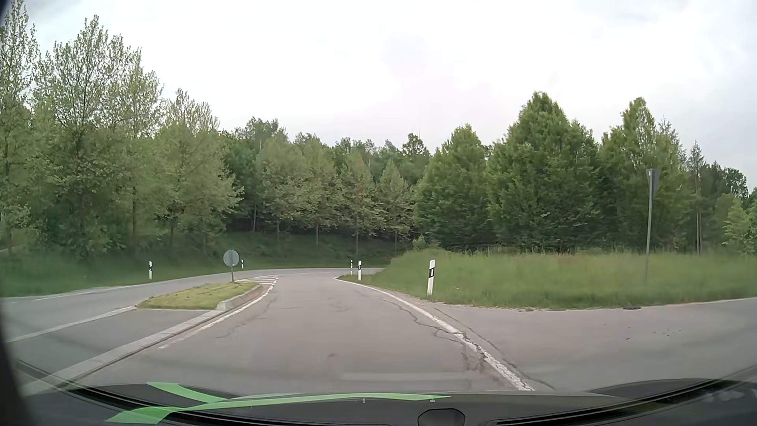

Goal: Follow the waypoints while adhering to traffic rules and regulations

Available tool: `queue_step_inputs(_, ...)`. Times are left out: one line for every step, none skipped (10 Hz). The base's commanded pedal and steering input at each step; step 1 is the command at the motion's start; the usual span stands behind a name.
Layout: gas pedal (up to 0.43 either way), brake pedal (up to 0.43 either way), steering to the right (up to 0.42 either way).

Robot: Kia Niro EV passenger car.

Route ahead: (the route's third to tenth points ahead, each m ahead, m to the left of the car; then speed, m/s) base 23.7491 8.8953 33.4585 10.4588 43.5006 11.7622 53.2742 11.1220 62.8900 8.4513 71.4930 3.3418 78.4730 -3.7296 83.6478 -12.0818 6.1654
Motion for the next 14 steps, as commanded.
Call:
queue_step_inputs(0.047,0.0,-0.017)
queue_step_inputs(0.028,0.0,-0.018)
queue_step_inputs(0.02,0.0,-0.037)
queue_step_inputs(0.02,0.0,-0.061)
queue_step_inputs(0.02,0.0,-0.075)
queue_step_inputs(0.008,0.0,-0.082)
queue_step_inputs(0.008,0.0,-0.082)
queue_step_inputs(0.008,0.0,-0.083)
queue_step_inputs(0.008,0.0,-0.084)
queue_step_inputs(0.0,0.0,-0.084)
queue_step_inputs(0.0,0.0,-0.082)
queue_step_inputs(0.0,0.0,-0.082)
queue_step_inputs(0.0,0.0,-0.081)
queue_step_inputs(0.0,0.0,-0.079)
